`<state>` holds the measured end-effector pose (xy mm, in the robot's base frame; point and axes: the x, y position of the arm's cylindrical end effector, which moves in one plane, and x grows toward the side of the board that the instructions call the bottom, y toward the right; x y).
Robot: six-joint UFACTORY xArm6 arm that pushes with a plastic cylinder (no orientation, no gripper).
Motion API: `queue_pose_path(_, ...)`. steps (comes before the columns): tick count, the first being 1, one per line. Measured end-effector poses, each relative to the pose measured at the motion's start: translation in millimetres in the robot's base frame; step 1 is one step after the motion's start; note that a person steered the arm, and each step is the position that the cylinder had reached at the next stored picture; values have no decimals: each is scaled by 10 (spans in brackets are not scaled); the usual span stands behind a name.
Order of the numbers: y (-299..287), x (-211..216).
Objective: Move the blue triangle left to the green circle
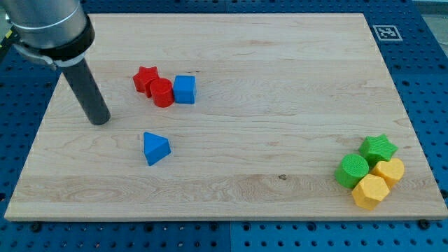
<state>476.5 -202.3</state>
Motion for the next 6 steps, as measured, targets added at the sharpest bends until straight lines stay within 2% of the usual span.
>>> queue_pose_path(1, 226, 357)
queue_pose_path(3, 1018, 450)
queue_pose_path(5, 1204, 694)
queue_pose_path(6, 1190, 525)
